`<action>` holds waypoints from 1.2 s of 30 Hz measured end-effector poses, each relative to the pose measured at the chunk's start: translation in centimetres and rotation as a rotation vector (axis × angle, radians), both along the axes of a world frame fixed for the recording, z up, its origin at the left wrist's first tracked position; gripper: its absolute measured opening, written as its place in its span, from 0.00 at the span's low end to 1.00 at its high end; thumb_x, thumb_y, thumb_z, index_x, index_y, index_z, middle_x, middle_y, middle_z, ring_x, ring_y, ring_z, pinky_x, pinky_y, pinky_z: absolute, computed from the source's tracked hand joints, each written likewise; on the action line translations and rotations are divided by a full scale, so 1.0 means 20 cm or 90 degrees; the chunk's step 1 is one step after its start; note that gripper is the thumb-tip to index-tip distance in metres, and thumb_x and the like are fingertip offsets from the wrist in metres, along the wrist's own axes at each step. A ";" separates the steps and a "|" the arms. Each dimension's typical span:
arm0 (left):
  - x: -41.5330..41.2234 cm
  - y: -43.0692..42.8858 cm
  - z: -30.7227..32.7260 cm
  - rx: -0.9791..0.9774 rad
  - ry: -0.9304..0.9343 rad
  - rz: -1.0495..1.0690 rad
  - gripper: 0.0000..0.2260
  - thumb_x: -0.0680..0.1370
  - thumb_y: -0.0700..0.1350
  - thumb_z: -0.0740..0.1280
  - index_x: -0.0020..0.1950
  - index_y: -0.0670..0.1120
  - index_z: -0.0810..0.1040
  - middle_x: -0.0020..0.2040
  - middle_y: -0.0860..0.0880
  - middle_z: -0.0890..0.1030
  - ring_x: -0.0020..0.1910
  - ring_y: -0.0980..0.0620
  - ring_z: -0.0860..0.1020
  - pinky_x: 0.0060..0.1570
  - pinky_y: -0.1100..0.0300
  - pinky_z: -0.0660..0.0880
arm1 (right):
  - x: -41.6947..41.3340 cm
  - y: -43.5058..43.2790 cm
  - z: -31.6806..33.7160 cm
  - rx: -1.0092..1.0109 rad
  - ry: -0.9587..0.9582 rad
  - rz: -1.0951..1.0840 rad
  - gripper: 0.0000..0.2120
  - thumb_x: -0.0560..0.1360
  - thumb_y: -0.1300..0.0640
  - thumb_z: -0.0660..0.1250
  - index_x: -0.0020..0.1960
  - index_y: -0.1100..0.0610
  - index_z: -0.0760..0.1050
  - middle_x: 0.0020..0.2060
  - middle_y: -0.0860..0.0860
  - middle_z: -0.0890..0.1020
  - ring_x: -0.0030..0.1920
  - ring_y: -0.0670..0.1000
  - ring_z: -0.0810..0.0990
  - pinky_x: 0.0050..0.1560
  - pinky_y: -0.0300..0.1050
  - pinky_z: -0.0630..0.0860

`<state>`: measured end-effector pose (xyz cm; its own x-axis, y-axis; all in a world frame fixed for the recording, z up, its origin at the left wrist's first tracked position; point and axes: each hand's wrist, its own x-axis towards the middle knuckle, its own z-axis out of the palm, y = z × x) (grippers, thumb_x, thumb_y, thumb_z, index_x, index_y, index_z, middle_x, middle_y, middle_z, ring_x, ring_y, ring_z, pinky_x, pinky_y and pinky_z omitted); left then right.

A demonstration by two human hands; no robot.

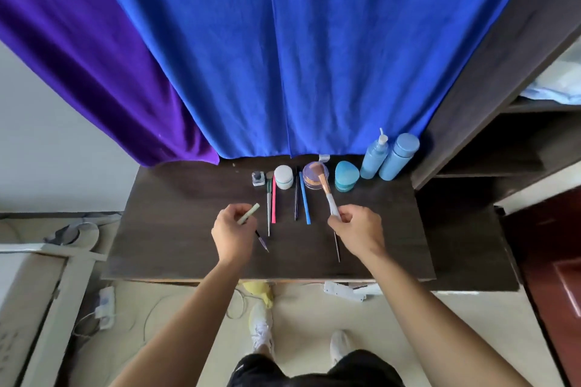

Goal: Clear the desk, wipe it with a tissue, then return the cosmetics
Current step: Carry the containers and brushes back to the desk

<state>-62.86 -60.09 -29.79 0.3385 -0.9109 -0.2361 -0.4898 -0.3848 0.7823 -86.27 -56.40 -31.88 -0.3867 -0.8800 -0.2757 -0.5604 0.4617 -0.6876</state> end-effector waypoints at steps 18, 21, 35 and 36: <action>0.19 -0.52 -0.52 0.122 -0.093 -0.161 0.21 0.74 0.50 0.72 0.65 0.49 0.75 0.59 0.45 0.73 0.63 0.45 0.71 0.58 0.50 0.71 | 0.10 -0.38 -0.32 0.185 0.116 -0.148 0.11 0.75 0.48 0.69 0.47 0.54 0.85 0.38 0.50 0.86 0.46 0.55 0.83 0.44 0.46 0.77; 0.19 -0.54 -0.52 0.129 -0.102 -0.171 0.22 0.74 0.53 0.72 0.66 0.49 0.75 0.58 0.46 0.73 0.63 0.45 0.71 0.59 0.50 0.71 | 0.11 -0.34 -0.34 0.196 0.101 -0.163 0.12 0.75 0.46 0.70 0.52 0.52 0.83 0.39 0.47 0.85 0.51 0.53 0.82 0.48 0.46 0.76; 0.00 -0.61 0.10 -0.358 -0.273 -0.379 0.26 0.79 0.58 0.61 0.74 0.46 0.69 0.78 0.40 0.61 0.76 0.38 0.60 0.71 0.39 0.59 | -0.12 -0.28 0.18 -0.180 0.379 -0.051 0.26 0.78 0.47 0.68 0.72 0.59 0.71 0.71 0.63 0.70 0.68 0.64 0.72 0.62 0.58 0.74; -0.05 -0.61 0.16 -0.396 -0.269 -0.390 0.26 0.80 0.58 0.61 0.74 0.46 0.68 0.78 0.39 0.59 0.77 0.37 0.59 0.72 0.38 0.59 | -0.16 -0.27 0.24 -0.212 0.410 -0.064 0.27 0.78 0.47 0.68 0.73 0.59 0.70 0.73 0.64 0.66 0.71 0.65 0.70 0.65 0.59 0.72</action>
